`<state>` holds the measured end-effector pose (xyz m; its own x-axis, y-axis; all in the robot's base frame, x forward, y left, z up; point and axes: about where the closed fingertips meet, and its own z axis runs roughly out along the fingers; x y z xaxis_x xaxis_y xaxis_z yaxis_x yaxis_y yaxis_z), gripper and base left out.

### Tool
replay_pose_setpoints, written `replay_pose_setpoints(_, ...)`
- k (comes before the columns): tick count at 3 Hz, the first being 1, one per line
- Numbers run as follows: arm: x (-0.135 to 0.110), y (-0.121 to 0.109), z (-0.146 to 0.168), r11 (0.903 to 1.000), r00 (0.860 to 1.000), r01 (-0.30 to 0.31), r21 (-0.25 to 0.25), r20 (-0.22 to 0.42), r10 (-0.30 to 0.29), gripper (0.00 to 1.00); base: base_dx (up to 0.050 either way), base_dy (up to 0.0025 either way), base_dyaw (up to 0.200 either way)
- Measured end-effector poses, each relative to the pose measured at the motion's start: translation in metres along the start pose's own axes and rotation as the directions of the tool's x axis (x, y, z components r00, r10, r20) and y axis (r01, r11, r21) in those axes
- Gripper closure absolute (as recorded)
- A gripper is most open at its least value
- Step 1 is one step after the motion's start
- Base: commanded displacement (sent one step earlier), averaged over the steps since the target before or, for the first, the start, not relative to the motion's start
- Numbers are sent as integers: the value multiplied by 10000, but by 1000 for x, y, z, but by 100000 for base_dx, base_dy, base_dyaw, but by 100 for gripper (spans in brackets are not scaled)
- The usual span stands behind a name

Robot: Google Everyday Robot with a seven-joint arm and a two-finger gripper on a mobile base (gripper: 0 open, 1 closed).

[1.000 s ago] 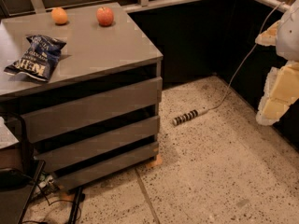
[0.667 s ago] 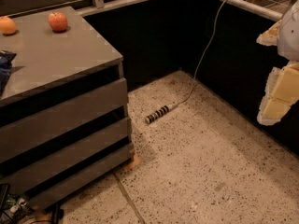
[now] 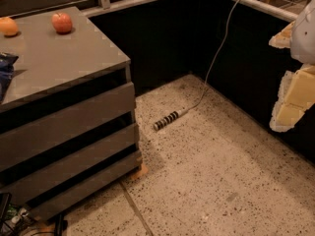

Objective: Move apple near blue chip bag

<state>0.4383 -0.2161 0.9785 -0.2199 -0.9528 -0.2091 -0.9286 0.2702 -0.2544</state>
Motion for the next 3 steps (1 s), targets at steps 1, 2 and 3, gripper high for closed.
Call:
replay_pose_setpoints(1, 0, 0, 0, 10000, 10000, 0, 0, 0, 0, 0, -1, 2, 19781)
replay_pose_setpoints(2, 0, 0, 0, 10000, 10000, 0, 0, 0, 0, 0, 6, -9, 19291)
replay_pose_setpoints(3, 0, 0, 0, 10000, 10000, 0, 0, 0, 0, 0, 4946, 2, -63)
